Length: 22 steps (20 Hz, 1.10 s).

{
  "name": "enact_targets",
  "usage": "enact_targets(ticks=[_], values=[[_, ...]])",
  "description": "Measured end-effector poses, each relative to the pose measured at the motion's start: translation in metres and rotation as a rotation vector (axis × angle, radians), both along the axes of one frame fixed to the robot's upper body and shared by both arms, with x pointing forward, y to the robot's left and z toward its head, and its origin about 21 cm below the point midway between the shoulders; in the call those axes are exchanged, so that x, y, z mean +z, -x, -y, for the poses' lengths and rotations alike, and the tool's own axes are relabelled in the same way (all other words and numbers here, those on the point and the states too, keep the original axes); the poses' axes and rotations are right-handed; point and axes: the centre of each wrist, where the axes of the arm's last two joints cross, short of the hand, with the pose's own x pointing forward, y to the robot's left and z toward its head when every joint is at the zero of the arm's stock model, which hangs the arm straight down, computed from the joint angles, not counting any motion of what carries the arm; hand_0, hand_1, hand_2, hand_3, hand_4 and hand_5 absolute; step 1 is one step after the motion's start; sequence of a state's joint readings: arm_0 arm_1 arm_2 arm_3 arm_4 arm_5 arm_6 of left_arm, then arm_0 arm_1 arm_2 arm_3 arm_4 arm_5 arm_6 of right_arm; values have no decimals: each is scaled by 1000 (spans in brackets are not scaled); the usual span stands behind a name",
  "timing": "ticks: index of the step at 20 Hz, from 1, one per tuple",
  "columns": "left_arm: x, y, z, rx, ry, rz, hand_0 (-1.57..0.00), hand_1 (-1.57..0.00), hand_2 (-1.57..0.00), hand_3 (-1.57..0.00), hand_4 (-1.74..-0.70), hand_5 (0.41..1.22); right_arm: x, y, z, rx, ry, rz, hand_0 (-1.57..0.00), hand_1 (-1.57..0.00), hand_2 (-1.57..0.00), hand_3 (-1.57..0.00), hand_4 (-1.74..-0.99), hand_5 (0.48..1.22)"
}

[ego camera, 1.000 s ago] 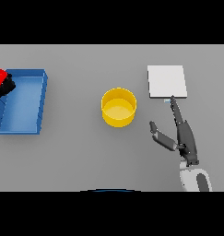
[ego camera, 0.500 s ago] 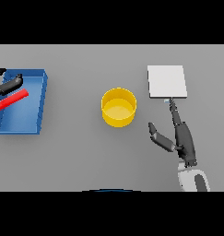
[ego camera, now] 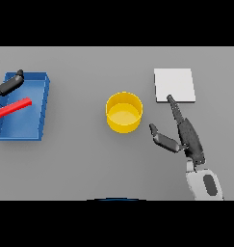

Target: Pick up the red beaker and tilt it to pour out 1 green nut into yellow bowl. Pick up the yellow bowl and place it on the metallic measuring scale.

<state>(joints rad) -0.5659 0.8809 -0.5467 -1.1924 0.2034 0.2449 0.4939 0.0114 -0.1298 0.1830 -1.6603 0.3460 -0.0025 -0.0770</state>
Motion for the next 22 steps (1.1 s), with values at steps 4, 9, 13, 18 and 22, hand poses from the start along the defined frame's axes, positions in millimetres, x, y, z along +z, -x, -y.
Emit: enact_targets(ticks=[4,9,13,18,22], values=[[-5,1,6,-7,13,-7,-8,-6,-6,-6,-792,709,13,-16,-1,141,177,11,1,1,1,1,-1268,691],[-6,-1,7,6,8,-22,-2,-1,-1,-1,-793,712,42,-45,-13,291,542,79,1,1,1,1,-1276,668],[-4,-4,7,-6,11,-12,0,0,0,0,-797,722,47,-65,-30,427,717,95,1,1,1,1,-1271,658],[-4,-3,8,-10,1,-13,1,1,1,1,-797,718,49,-80,-48,553,828,80,1,1,1,1,-1277,677],[-5,-3,6,-9,2,-16,1,1,1,1,-793,720,49,-94,-61,646,888,68,1,1,1,1,-1250,686]])
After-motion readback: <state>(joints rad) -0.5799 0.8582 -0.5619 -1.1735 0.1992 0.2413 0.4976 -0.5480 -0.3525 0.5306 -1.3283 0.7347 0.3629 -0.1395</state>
